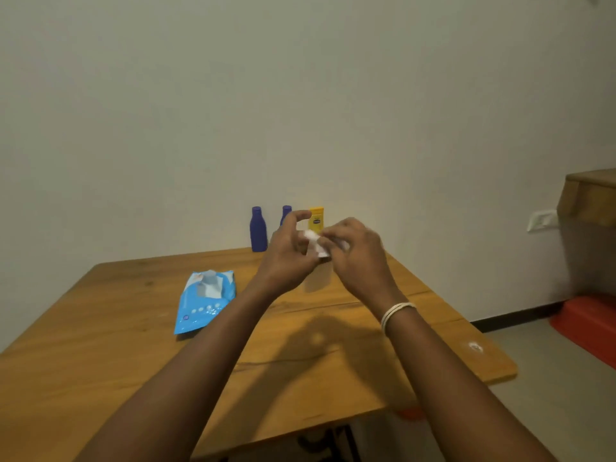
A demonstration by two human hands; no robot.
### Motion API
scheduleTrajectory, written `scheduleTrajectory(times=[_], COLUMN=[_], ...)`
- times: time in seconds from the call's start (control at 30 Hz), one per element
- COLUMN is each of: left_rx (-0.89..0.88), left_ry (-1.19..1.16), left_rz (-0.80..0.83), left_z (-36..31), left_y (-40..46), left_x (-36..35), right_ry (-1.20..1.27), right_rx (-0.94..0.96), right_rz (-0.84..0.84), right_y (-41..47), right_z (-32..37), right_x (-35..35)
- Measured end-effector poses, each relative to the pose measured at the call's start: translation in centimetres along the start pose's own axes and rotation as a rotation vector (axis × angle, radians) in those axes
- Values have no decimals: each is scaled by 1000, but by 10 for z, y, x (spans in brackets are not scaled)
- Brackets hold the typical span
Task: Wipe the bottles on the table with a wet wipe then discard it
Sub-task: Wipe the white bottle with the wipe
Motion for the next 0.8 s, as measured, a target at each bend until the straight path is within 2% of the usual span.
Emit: scheduleTrajectory(times=[0.1,0.2,0.37,0.5,0.63,0.73,0.8], left_rx=[42,50,136,198,295,348,359], left_ry=[-85,-197,-478,-638,-706,-694,-691], left_rz=[-37,-95,-1,-102,-152,-71,-29], left_z=[-12,-27,-36,-32,-19,-17,-19], left_y=[-7,-7,-14,-18,-24,-27,-29], left_x=[19,38,50,61,66,52,45], right_ry=[148,189,269,218,5,124,122], right_rx=[-50,39,39,146,206,161,128], right_rz=[-54,-33,-73,-11,63,-92,-138], right_y=[3,-3,-5,-18,-39,-25,-14], right_z=[6,27,34,46,30,34,45], right_x=[12,2,2,-8,-19,-4,-2])
Point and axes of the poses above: each hand's wrist, its own y-axis towards the middle knuckle, its own x-axis out of the back of the hand, z = x × y, the point moved 7 cm from there along y, towards the middle knuckle, and after that the axes turned 10 degrees about -x, right-handed, at the moved point
